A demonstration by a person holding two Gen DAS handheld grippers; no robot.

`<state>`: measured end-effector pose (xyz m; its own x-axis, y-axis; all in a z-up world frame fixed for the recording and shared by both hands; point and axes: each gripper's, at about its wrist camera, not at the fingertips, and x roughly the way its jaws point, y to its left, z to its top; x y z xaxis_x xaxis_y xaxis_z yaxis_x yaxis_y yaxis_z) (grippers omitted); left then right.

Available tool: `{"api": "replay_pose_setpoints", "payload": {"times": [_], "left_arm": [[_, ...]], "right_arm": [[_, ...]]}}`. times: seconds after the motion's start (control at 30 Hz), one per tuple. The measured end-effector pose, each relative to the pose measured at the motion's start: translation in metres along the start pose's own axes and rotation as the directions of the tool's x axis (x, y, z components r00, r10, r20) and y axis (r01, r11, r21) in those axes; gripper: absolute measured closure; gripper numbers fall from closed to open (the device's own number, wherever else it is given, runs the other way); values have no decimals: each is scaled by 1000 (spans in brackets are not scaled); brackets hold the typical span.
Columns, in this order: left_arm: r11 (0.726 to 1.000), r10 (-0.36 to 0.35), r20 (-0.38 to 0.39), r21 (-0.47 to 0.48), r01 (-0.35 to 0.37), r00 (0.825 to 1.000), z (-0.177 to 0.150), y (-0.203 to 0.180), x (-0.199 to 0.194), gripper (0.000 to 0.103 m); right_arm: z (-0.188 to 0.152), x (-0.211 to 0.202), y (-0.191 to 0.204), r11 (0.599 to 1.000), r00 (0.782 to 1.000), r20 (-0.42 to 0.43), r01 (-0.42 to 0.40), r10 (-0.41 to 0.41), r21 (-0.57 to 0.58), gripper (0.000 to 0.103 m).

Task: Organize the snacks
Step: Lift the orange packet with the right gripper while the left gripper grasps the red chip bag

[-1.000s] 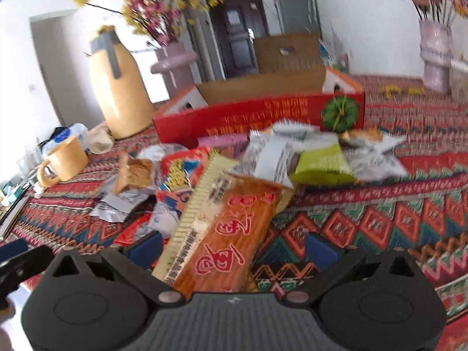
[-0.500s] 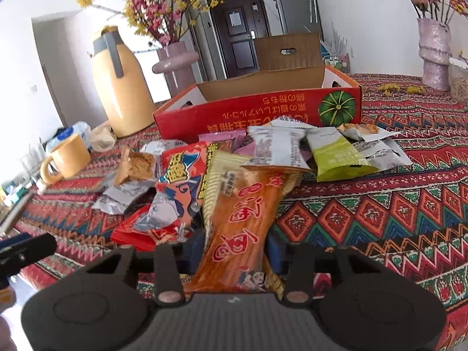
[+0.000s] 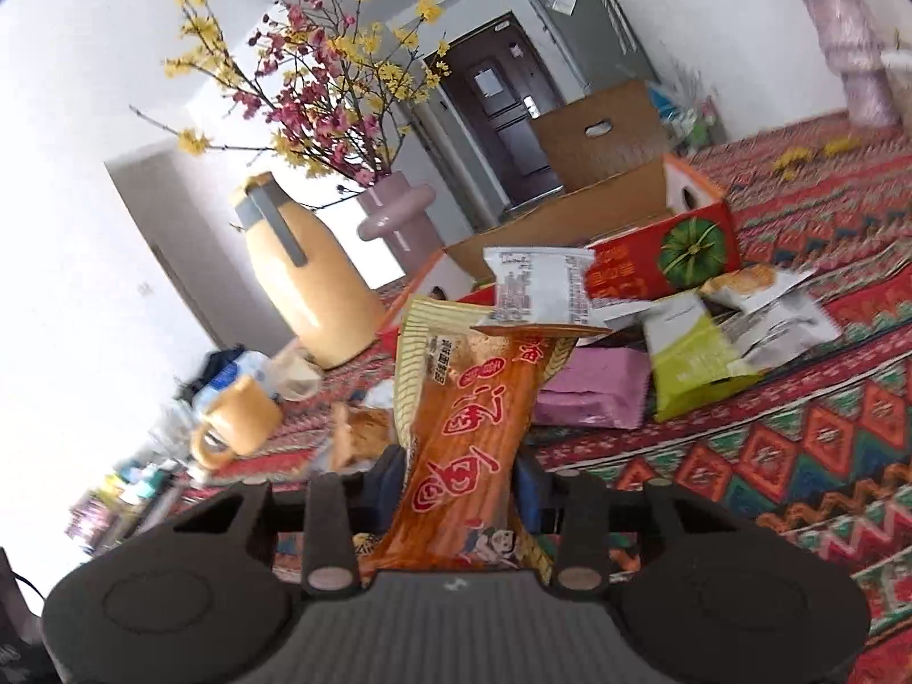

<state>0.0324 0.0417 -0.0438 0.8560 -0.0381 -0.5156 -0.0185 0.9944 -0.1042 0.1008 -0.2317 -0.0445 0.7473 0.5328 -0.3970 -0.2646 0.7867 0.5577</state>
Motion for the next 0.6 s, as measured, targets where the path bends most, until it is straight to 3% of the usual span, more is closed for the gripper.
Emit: {"api": "replay_pose_setpoints", "payload": {"times": [0.1, 0.27, 0.6], "left_arm": [[1000, 5, -12, 6, -4, 1000, 2, -5, 3, 0], [1000, 4, -25, 22, -4, 1000, 6, -16, 10, 0], [996, -49, -58, 68, 53, 997, 28, -60, 37, 0]], "right_arm": [[7, 5, -5, 997, 998, -1, -55, 55, 48, 64], [15, 9, -5, 997, 998, 24, -63, 62, 48, 64], [28, -21, -22, 1000, 988, 153, 16, -16, 2, 64]]}}
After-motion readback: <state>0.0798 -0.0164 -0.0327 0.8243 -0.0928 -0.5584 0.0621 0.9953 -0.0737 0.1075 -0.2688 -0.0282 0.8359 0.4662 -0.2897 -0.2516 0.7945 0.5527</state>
